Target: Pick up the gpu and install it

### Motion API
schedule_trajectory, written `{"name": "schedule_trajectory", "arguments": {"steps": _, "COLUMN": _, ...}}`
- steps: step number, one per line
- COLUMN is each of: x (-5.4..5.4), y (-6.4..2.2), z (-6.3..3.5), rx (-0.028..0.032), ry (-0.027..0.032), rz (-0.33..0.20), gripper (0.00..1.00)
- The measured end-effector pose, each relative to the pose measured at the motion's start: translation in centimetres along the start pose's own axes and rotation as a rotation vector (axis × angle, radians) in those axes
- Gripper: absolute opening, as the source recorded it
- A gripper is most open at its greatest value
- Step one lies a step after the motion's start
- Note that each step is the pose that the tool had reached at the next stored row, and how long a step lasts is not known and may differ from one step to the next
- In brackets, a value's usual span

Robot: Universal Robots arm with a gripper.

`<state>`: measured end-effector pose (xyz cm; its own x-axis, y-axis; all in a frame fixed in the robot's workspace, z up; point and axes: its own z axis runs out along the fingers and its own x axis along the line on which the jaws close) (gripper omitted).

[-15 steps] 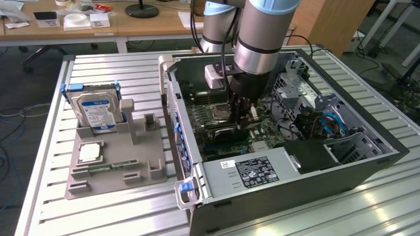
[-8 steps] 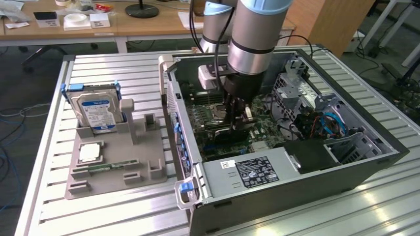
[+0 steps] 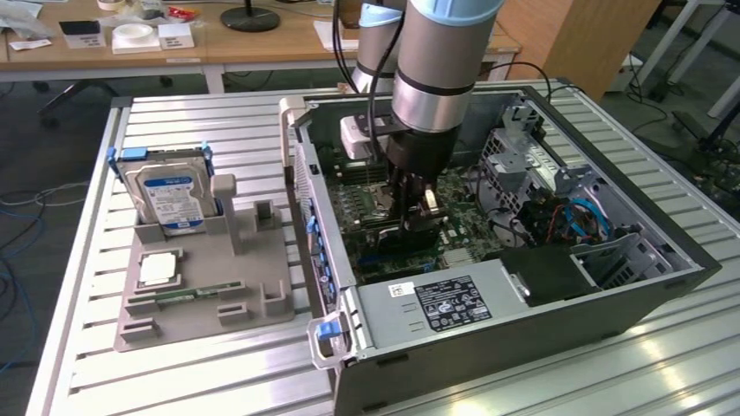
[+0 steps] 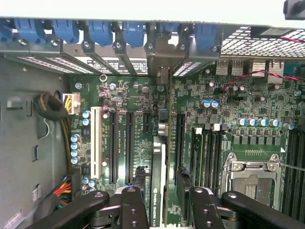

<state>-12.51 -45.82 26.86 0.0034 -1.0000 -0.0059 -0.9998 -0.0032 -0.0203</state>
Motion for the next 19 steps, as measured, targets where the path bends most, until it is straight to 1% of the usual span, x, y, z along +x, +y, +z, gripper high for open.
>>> {"name": "schedule_trajectory", "arguments": {"steps": 4, "x": 0.0, "y": 0.00, "z": -0.22, "rx": -0.0001, "ry": 0.0005, "rz": 0.000, "gripper": 0.40}}
{"name": "schedule_trajectory", "arguments": {"steps": 11, "x": -0.1, "y": -0.03, "z": -1.49, "rx": 0.0000, "ry": 0.0026, "rz": 0.000, "gripper": 0.40}}
{"name": "schedule_trajectory", "arguments": {"steps": 19, "x": -0.1, "y": -0.03, "z": -1.57, "rx": 0.0000, "ry": 0.0032, "rz": 0.000, "gripper": 0.40}}
